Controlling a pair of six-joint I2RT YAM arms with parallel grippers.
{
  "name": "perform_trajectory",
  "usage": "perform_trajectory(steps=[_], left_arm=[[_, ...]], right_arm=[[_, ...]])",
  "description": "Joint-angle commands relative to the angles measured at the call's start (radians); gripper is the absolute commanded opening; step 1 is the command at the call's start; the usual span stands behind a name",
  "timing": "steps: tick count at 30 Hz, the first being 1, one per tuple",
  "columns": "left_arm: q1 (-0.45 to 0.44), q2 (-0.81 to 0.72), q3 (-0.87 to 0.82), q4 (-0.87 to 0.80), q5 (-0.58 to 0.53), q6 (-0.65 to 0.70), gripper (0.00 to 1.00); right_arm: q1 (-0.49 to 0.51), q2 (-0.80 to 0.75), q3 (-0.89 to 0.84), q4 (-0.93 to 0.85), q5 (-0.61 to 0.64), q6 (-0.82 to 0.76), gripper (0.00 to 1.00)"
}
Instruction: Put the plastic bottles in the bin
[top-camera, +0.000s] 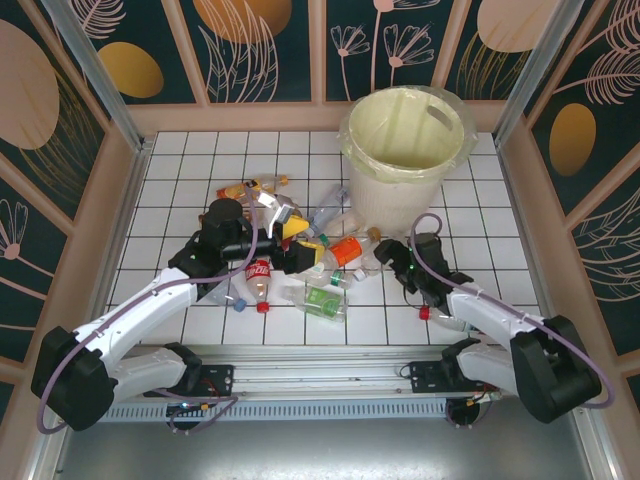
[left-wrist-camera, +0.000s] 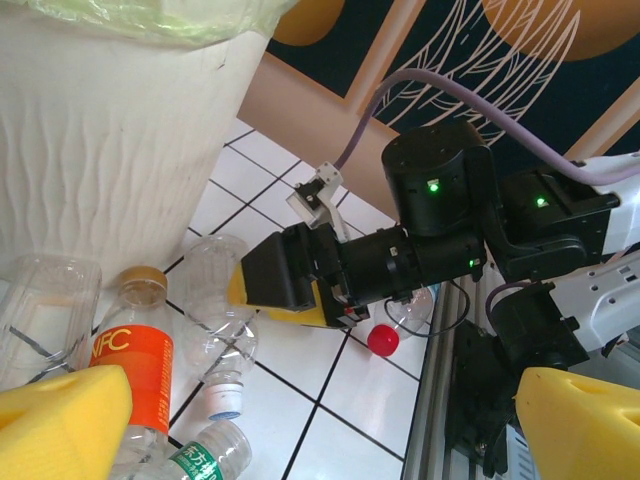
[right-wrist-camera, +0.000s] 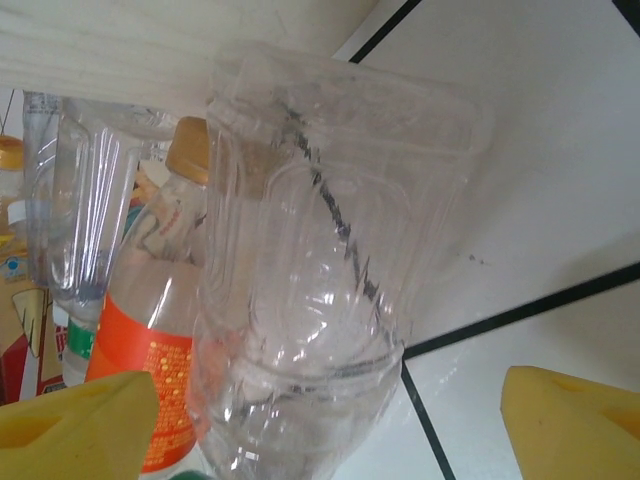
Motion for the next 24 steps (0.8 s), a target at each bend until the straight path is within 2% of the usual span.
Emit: perform_trajectory(steps=[1,11,24], left_arm=[[-0.005,-0.002,0.003,0.011,-0.004,0.017,0.99],[-0.006,-0.011,0.008,-0.002,-0.021,0.01,0.99],[-0.005,-0.036,-0.011,0.029,0.005,-0.017,0.99]], right_arm=[[0.01,0.045,0.016,0.098,0.016,0.006,0.87],[0.007,0.159,0.059,0.159,0.019,-0.012,0.76],[-0.004,0.25,0.076,0.187,0.037,-0.023,0.73]])
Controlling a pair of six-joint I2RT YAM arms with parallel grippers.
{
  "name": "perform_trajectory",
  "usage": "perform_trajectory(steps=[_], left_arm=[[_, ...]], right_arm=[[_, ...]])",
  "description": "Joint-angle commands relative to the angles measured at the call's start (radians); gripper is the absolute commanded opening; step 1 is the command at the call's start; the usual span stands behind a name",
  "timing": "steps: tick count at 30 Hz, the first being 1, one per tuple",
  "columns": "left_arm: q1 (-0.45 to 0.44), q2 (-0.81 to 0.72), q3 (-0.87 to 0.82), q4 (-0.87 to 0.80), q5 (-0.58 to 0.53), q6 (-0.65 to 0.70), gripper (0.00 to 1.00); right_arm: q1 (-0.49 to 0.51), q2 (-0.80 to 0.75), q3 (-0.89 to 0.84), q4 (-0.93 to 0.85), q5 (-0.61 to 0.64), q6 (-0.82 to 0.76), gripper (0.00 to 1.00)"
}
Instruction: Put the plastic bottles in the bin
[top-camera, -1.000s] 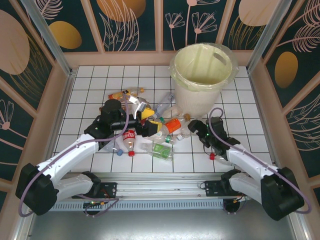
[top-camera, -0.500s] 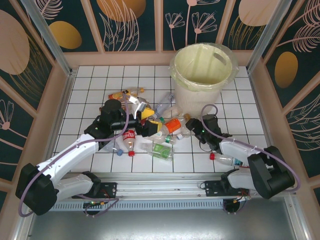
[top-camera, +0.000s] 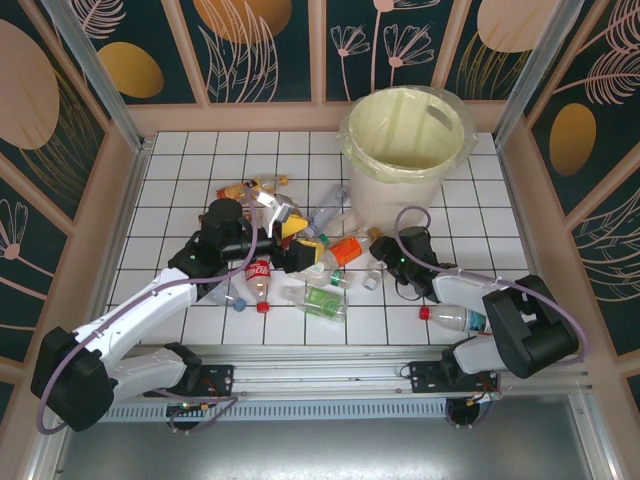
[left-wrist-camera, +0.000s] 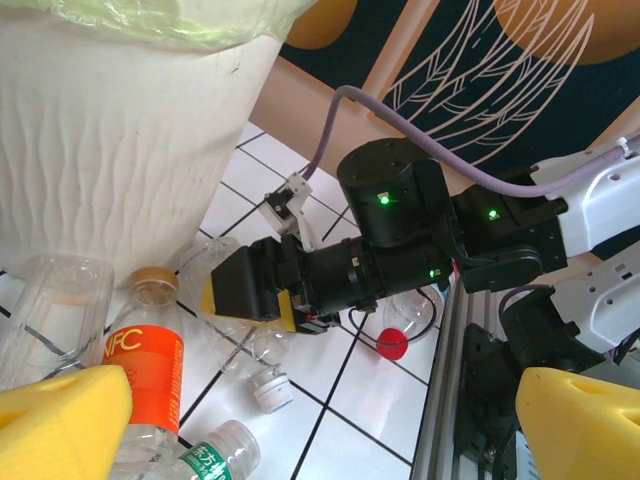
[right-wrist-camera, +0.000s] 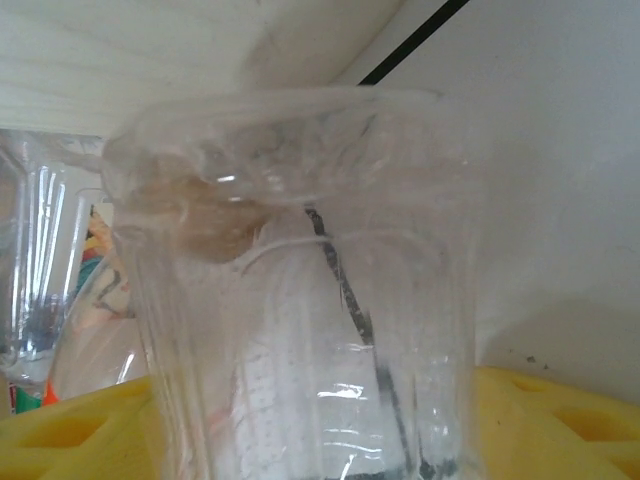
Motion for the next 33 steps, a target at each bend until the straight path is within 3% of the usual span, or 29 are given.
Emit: perform_trajectory(steps=[1,5,12,22,25,33], left_arm=[[-0.005,-0.037,-0.015,0.032,0.026,-0.016,0.99],[-0.005,-0.048,-0.024,0.034,0.024,-0.02,0.99],[-0.005,-0.052,-0.02,0.059,0.013,-0.046,0.99],[-0.005,-0.049,-0.034,0.158,0.006,-0.126,0.99],[-0.005,-0.049,-0.041,0.171,0.002,-0.146,0.99],[-0.005,-0.086,-0.054,0.173,-0.007,-0.147,0.99]], right_arm=[[-0.007,0.016,0.024,0.027,0.027,-0.014,0.72],[-0.019,0.005,0.013,0.018,0.033,-0.027,0.63],[-0.067,-0.146,-0.048,-0.08,0.059,-0.072,0.61],[-0.29,-0.518,-0.072,-0.374,0.045,-0.233,0.6],[-0.354,-0.562,-0.051,-0.42,0.013,-0.273,0.6],[-0.425,-0.588,0.087,-0.506,0.084,-0.345,0.6]])
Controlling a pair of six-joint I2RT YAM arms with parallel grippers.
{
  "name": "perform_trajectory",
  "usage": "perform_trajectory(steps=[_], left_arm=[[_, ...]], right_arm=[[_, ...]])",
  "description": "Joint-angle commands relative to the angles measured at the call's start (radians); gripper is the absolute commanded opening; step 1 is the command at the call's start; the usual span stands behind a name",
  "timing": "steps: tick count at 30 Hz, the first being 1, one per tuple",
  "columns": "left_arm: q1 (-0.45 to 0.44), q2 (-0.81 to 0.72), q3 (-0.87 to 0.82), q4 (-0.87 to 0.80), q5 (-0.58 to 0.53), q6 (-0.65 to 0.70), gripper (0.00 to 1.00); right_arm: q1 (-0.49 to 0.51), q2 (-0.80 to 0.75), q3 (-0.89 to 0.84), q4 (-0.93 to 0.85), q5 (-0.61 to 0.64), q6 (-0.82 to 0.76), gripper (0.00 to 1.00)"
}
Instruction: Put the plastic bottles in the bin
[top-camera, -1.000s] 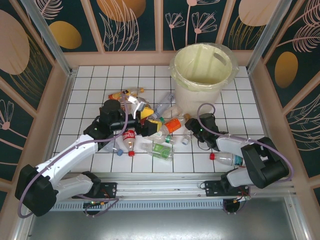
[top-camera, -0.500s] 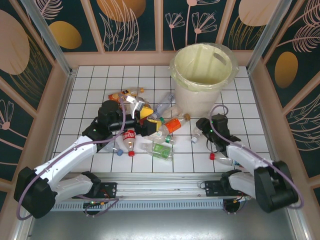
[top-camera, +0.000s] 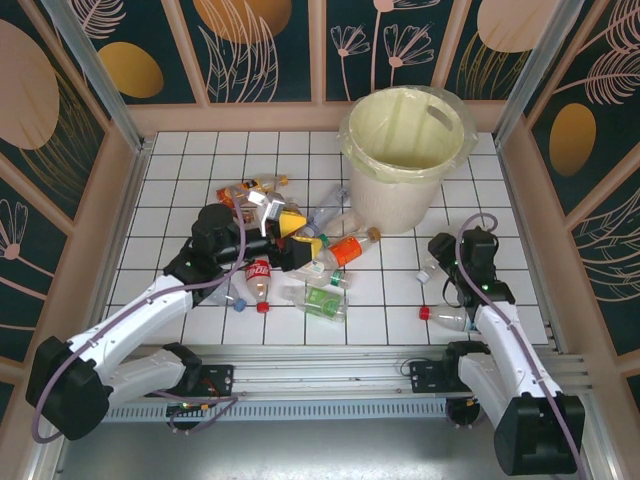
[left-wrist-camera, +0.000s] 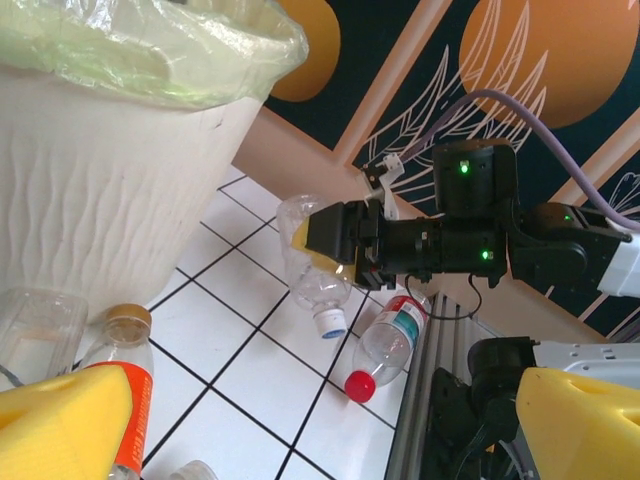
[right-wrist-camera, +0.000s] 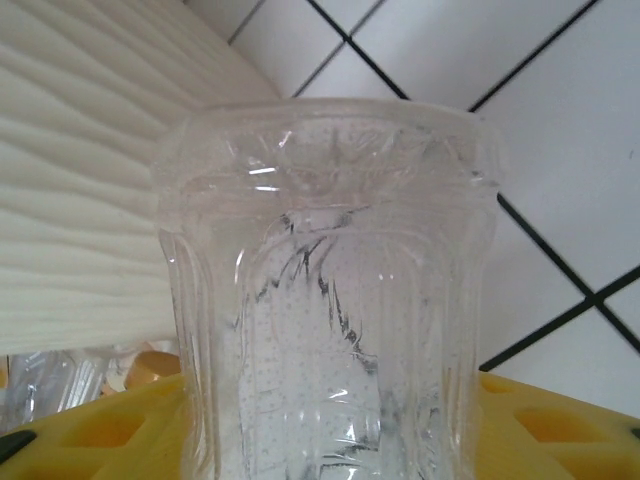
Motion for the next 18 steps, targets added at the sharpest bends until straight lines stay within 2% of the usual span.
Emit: perform_trajectory(steps=[1,10,18], left_arm=[[-0.005,-0.033,-0.008,0.044,-0.004,-0.013,0.99],[-0.005,-0.057,-0.017,0.074,-0.001,-0.025,0.99],[-0.005,-0.052,-0.014,0.112,-0.001,-0.05,0.99]], right_arm=[[-0.024,-0.023,0.099,-0.048,0.058,-0.066,0.6],[-0.039,-0.008,0.327,-0.027,0.1,-0.166,0.59],[-0.012,0.053,0.478,0.066,0.039,-0.2,0.59]])
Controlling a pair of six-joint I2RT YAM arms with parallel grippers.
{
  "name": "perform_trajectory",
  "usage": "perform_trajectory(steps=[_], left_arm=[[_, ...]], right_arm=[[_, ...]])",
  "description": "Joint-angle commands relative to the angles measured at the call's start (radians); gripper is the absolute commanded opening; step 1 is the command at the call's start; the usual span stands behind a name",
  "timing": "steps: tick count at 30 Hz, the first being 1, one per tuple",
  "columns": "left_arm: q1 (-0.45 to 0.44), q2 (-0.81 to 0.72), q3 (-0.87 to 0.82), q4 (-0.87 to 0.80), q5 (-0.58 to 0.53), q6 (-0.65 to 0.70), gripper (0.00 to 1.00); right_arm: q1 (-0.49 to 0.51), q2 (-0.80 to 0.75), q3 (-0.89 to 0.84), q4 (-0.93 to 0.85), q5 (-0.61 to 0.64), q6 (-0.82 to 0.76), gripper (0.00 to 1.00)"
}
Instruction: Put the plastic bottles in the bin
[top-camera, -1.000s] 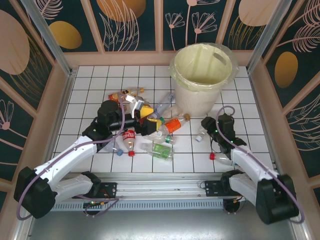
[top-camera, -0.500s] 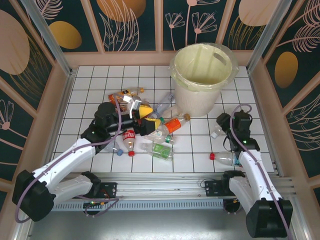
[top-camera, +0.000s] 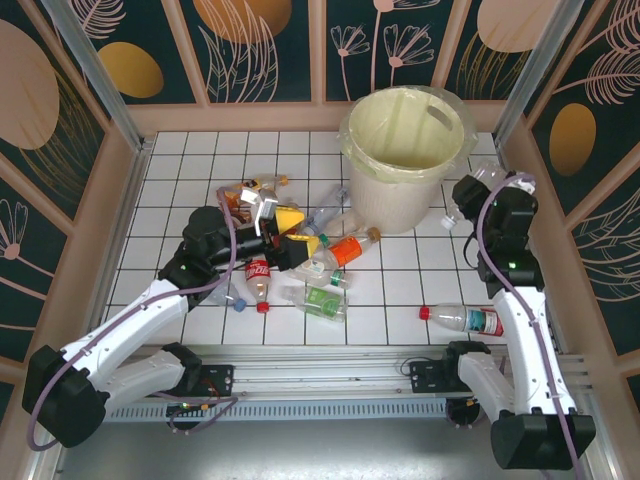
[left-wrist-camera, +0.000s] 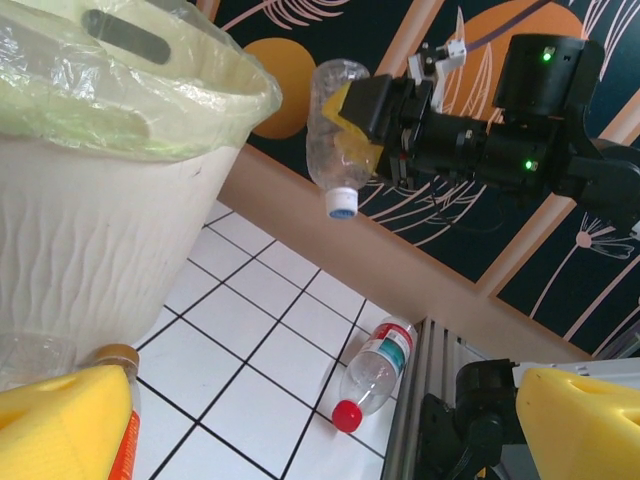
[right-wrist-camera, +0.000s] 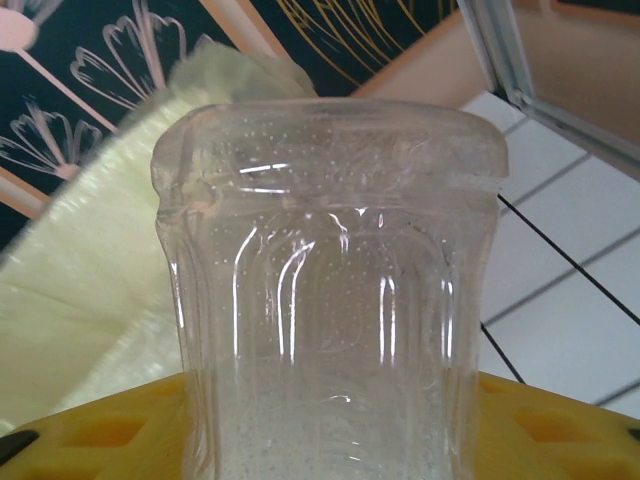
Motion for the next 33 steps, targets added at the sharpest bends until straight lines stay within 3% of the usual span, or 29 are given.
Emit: perform_trajectory(steps=[1,16,24,33], left_arm=[[-0.004,-0.009,-0.007,0.056,-0.001,-0.022,0.99],[-0.005,0.041,0.024,0.042,-0.042,-0.037,0.99],[-0.005,0.065,0.041,0.038,-0.056,-0.054,0.99],[-0.005,0.092,0.065,0.037,-0.105,-0.055,0.99]], right_arm=[[0.023,0.021,0.076,0.082,-0.026,-0.043,0.59],[0.197,0.285,0.394,0.169,-0.008,-0.217,0.59],[0.204,0.486,0.559,0.186,0.006,-0.28,0.59],[0.206,0.696,0.716,0.088,-0.033,-0.317,0.59]])
